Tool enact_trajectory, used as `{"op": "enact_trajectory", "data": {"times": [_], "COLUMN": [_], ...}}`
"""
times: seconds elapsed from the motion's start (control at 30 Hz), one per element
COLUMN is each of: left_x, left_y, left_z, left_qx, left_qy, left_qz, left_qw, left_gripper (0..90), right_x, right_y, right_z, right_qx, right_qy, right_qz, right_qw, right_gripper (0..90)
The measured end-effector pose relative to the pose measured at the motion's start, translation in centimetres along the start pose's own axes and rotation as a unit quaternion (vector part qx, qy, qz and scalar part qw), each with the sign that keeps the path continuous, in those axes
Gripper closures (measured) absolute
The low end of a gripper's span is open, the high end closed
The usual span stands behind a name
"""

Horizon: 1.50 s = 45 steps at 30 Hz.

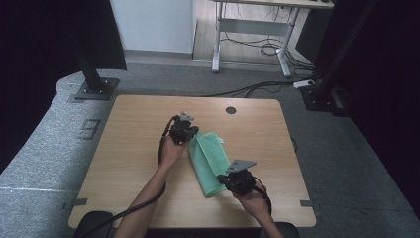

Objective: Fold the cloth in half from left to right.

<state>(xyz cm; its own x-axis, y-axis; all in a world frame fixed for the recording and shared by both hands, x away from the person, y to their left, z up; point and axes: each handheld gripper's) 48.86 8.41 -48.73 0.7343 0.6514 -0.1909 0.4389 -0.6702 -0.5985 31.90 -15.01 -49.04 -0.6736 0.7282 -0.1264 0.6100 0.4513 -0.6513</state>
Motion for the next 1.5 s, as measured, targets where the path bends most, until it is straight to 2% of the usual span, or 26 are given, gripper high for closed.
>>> {"op": "enact_trajectory", "data": {"times": [0.53,0.83,0.97,1.03,1.1,1.27,1.4,1.5], "left_x": [-1.1,-1.4,-1.6,-1.9,-2.1,-2.6,-2.9,-3.0], "left_y": [4.1,5.9,6.1,6.0,5.8,5.1,4.6,4.0], "left_z": [-1.0,-0.8,-1.0,-1.1,-1.4,-2.0,-2.2,-2.0], "left_qx": [0.032,0.037,0.028,0.021,0.012,-0.001,0.002,0.006], "left_qy": [0.017,0.017,0.016,0.023,0.027,0.031,0.039,0.043], "left_qz": [-0.008,-0.011,-0.009,-0.011,-0.008,0.002,-0.001,-0.001], "left_qw": [0.9993,0.9991,0.9995,0.9994,0.9995,0.9995,0.9992,0.9991], "left_gripper": [87.1,85.1,73.7,64.2,58.0,48.4,39.2,31.5], "right_x": [-2.2,-2.8,-3.0,-3.2,-3.5,-4.0,-4.3,-4.5], "right_y": [0.2,1.1,1.1,1.0,0.9,0.5,0.3,0.1], "right_z": [2.1,3.2,3.4,3.5,3.7,4.0,4.0,4.0], "right_qx": [0.017,0.040,0.040,0.040,0.041,0.039,0.039,0.038], "right_qy": [0.026,0.031,0.034,0.036,0.041,0.050,0.050,0.050], "right_qz": [0.022,0.030,0.037,0.041,0.049,0.057,0.071,0.084], "right_qw": [0.9993,0.9983,0.9979,0.9977,0.9972,0.9964,0.9955,0.9945], "right_gripper": [86.8,86.7,85.0,80.2,79.9,77.9,72.5,64.2]}}
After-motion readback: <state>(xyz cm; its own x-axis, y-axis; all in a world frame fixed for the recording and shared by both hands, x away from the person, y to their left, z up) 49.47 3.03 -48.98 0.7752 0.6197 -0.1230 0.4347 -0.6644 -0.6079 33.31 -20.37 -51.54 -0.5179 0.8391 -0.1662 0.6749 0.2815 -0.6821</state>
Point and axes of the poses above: each handheld gripper's, and its own axes: y roughly forward along the jaws, z roughly out of its underside, x roughly to its left, and after that the axes turned 13 degrees about z, right-handed
